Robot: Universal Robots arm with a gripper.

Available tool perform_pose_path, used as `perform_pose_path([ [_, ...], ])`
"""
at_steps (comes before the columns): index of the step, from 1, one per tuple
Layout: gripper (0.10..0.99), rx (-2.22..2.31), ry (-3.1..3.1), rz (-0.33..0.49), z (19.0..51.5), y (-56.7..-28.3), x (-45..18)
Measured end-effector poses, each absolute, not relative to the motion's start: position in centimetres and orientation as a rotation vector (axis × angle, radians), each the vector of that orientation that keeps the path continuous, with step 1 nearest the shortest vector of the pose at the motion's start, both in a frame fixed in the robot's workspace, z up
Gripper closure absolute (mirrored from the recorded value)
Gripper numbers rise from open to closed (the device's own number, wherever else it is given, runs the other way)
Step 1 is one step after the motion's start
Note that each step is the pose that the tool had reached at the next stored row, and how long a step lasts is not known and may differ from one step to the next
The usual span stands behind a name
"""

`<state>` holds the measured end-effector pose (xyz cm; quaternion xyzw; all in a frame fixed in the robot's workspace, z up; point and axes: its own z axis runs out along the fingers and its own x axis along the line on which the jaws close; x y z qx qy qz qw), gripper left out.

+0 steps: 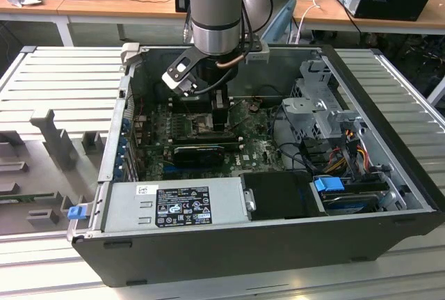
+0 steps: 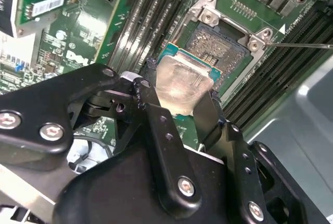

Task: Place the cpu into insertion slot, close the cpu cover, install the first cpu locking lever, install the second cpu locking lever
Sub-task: 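Place the cpu into insertion slot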

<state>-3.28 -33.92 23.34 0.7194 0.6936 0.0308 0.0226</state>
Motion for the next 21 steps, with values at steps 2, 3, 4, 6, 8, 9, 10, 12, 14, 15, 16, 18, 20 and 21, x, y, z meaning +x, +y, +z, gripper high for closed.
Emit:
perform_pose_path([
  [2,0.561,2.219,2.162,0.101,23.1,-33.5,-3.3],
  [3,0.561,2.212,2.175,0.106,23.0,-33.4,-3.3],
  [4,0.561,2.208,2.179,0.107,22.9,-33.3,-3.3],
  [6,0.561,2.204,2.185,0.108,22.6,-33.2,-3.8],
  [8,0.561,2.201,2.188,0.108,22.4,-33.0,-4.2],
  [9,0.561,2.2,2.189,0.109,22.2,-32.9,-4.3],
  [10,0.561,2.199,2.19,0.109,22.1,-32.8,-4.4],
  [12,0.561,2.193,2.197,0.11,21.8,-32.8,-4.4],
  [14,0.561,2.191,2.202,0.113,21.6,-32.7,-4.4],
  [15,0.561,2.192,2.202,0.114,21.5,-32.6,-4.4],
  [16,0.561,2.192,2.203,0.115,21.5,-32.6,-4.5],
  [18,0.561,2.193,2.203,0.116,21.2,-32.5,-4.5],
  [20,0.561,2.193,2.203,0.116,20.7,-32.5,-4.5],
  [21,0.561,2.193,2.203,0.116,20.5,-32.5,-4.5],
])
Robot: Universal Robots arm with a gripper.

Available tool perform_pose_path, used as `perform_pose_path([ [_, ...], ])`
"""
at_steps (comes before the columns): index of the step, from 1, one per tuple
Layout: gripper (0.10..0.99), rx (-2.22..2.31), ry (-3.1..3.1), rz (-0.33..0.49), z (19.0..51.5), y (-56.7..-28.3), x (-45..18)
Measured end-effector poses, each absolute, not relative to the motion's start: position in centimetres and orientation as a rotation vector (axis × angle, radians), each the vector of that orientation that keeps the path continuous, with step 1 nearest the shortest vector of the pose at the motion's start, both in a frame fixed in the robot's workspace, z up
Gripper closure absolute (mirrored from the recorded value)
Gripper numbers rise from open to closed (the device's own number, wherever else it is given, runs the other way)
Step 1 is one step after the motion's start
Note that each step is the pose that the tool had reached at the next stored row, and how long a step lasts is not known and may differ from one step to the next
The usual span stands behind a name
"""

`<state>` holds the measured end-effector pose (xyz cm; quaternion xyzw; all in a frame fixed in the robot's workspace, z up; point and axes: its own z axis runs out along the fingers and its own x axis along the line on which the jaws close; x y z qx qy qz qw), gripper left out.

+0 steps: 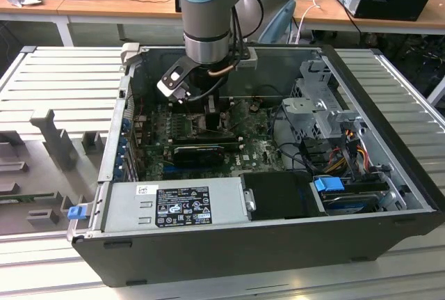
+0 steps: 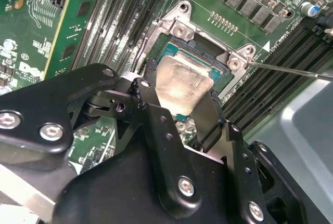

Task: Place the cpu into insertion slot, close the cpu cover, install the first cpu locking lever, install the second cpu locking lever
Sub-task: 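Place the cpu into insertion slot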

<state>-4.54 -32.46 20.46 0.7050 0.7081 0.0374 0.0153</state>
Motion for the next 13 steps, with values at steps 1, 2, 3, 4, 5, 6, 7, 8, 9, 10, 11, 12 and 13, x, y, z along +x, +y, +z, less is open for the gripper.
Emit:
perform_pose_path([
  [1,0.561,2.194,2.203,0.116,20.2,-32.45,-4.57],
  [2,0.561,2.193,2.203,0.116,20.1,-32.46,-4.58],
  [3,0.561,2.193,2.203,0.116,20.08,-32.45,-4.58],
  [4,0.561,2.193,2.203,0.116,20.08,-32.45,-4.57],
  [5,0.561,2.194,2.203,0.117,20.05,-32.44,-4.57],
  [6,0.549,2.194,2.203,0.118,20.04,-32.44,-4.57],
  [7,0.486,2.194,2.203,0.117,20.05,-32.44,-4.57],
  [8,0.486,2.194,2.203,0.117,20.06,-32.44,-4.57],
  [9,0.486,2.194,2.203,0.117,20.06,-32.38,-4.58],
  [10,0.486,2.194,2.203,0.117,20.06,-32.26,-4.57],
  [11,0.486,2.193,2.203,0.117,20.06,-32.18,-4.57],
  [12,0.486,2.193,2.203,0.116,20.07,-32.17,-4.57],
  [13,0.486,2.193,2.203,0.117,20.07,-32.17,-4.57],
])
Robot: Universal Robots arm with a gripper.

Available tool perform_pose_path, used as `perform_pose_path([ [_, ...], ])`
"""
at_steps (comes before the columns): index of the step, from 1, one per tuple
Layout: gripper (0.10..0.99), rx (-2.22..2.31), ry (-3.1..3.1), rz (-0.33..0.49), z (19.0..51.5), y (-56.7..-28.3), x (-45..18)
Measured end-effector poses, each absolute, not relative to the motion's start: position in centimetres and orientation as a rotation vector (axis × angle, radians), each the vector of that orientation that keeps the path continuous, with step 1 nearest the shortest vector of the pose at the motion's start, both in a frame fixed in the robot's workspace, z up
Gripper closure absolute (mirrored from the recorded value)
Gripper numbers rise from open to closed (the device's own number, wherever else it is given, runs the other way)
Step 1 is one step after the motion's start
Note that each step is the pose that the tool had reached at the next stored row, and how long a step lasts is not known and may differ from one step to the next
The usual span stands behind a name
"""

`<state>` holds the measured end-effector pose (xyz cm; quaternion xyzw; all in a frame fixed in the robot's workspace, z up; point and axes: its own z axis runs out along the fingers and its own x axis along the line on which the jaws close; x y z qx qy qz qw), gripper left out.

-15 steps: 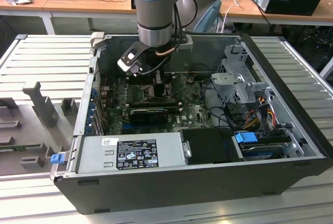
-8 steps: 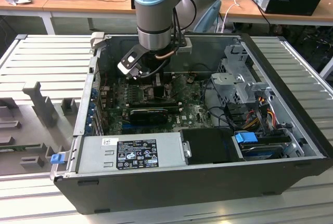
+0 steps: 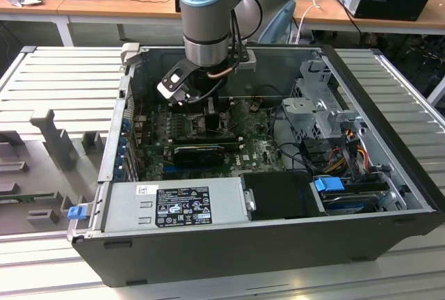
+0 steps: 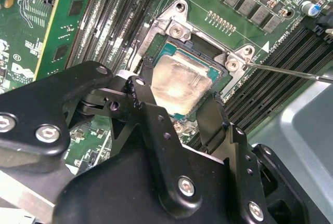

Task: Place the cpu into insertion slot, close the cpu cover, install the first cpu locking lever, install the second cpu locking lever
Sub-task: 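Place the cpu into insertion slot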

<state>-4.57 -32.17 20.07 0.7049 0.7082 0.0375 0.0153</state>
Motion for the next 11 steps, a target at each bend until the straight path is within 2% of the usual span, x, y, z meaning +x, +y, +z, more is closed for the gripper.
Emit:
perform_pose_path([
  [11,0.486,2.193,2.203,0.117,20.06,-31.94,-4.54],
])
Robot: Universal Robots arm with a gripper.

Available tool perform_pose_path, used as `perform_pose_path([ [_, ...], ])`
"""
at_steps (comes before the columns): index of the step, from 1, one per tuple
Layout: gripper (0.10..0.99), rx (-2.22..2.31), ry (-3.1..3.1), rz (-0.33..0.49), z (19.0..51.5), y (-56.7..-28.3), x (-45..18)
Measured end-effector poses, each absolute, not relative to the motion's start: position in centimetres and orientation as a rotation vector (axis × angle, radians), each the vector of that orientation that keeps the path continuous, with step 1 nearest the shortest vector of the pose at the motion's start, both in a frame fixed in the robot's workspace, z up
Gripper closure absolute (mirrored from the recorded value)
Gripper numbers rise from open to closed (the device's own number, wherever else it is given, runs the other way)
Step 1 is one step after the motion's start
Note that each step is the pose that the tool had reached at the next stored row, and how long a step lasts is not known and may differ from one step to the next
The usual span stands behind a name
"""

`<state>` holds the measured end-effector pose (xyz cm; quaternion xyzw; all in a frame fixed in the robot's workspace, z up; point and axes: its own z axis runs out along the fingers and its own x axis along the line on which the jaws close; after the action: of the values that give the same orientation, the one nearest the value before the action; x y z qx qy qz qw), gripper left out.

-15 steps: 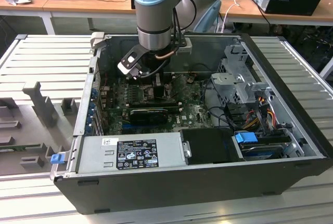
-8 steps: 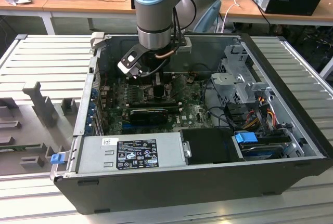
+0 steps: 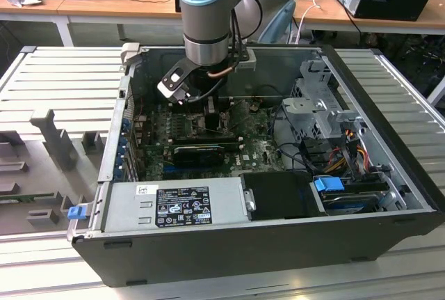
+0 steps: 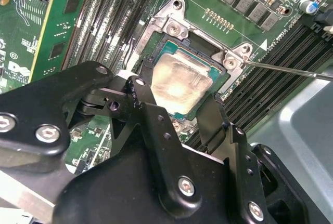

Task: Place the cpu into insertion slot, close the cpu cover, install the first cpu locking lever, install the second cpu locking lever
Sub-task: 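Place the cpu into insertion slot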

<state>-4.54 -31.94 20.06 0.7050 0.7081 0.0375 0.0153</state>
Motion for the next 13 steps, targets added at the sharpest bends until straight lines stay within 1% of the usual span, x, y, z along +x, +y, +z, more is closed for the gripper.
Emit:
perform_pose_path([
  [9,0.486,2.193,2.203,0.116,21.3,-32.0,-4.5],
  [10,0.502,2.193,2.203,0.116,21.4,-32.0,-4.5],
  [13,0.69,2.193,2.203,0.116,21.8,-32.0,-4.5],
])
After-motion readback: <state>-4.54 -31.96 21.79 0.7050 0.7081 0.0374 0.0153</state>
